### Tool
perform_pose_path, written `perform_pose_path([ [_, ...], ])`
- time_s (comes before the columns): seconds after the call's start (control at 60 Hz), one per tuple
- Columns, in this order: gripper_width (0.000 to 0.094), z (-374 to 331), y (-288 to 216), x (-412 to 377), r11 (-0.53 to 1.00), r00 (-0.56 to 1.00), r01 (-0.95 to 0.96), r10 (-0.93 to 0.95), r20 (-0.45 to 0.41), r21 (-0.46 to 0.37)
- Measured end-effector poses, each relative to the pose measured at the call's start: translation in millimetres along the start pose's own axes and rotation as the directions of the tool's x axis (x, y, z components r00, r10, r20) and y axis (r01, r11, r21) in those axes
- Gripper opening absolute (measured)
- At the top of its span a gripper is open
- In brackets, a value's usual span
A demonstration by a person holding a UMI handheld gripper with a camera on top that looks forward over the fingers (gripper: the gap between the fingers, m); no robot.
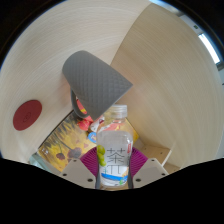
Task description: Pour water
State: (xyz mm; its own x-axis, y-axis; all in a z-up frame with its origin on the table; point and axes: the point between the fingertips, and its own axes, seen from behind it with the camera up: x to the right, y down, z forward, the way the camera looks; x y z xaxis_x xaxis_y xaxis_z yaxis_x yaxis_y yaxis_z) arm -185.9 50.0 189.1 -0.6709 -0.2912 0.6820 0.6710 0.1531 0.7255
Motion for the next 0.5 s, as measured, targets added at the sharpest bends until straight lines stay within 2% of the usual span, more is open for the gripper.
perform_pose_path([
  [0.183, 0.0372, 2, 3, -1, 1.0, 1.0, -0.015, 0.015, -0.008, -0.009],
  [0.3, 0.0371, -1, 24, 0, 0.958, 0.96, -0.278, 0.279, 0.005, -0.069],
  [0.35, 0.0372, -3, 36, 1, 0.88, 0.887, -0.457, 0.461, 0.001, -0.125],
  [0.417, 0.0372, -7, 58, 0, 0.69, 0.702, -0.706, 0.712, -0.025, -0.162],
  [0.5, 0.0396, -17, 82, 8, 0.386, 0.404, -0.911, 0.907, -0.123, -0.147],
])
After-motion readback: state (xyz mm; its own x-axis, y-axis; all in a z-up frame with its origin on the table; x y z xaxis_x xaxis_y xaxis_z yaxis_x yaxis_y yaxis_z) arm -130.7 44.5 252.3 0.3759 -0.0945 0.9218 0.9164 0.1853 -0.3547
